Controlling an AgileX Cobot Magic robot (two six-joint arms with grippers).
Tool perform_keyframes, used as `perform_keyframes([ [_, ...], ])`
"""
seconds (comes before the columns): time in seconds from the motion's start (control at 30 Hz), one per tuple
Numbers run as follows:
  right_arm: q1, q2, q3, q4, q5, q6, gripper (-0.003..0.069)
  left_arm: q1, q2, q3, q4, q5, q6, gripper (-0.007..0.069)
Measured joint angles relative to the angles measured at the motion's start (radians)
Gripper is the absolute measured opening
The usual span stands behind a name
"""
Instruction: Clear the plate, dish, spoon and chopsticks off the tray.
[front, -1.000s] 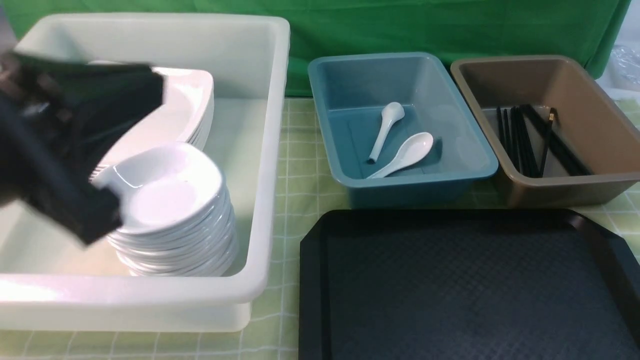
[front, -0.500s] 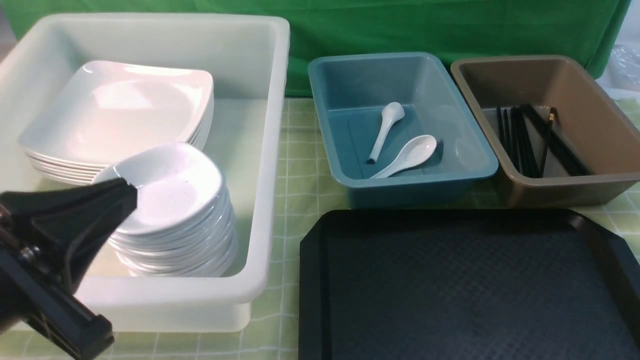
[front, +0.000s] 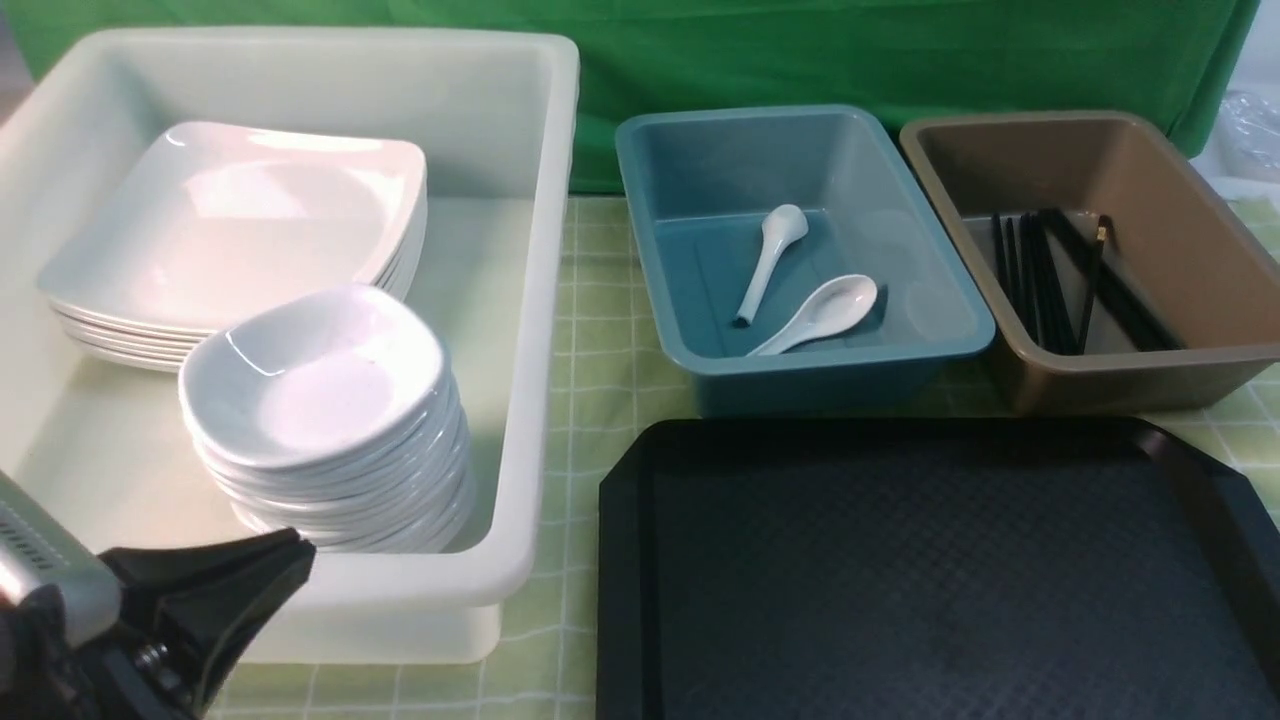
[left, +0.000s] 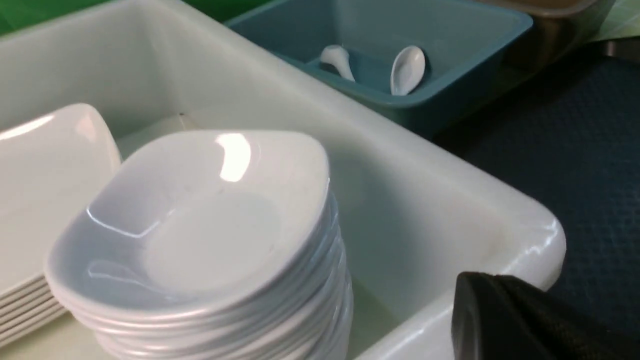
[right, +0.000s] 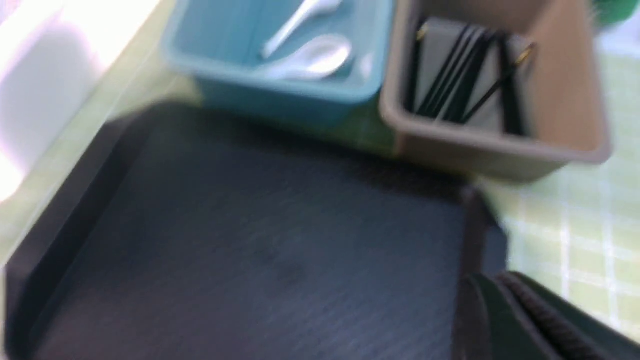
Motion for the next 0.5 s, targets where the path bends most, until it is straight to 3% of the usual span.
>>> perform_keyframes([
  [0.1,-0.127,-0.102,0.210,0.087,-0.227,-0.115,0.0017,0.000,0.000,0.011,0.000,0.001,0.000,0.0012],
  [0.23,-0.229,-0.230,0.490,0.175,-0.424,-0.140,0.0017,0.000,0.000,0.012,0.002,-0.001,0.000,0.0012],
  [0.4,-0.258,-0.378,0.786,0.192,-0.601,-0.104,0.0017,0.000,0.000,0.012,0.003,-0.008,0.000,0.0012],
  [0.5,-0.258,-0.460,0.894,0.194,-0.627,-0.069,0.0017,0.000,0.000,0.012,0.003,-0.008,0.000,0.0012],
])
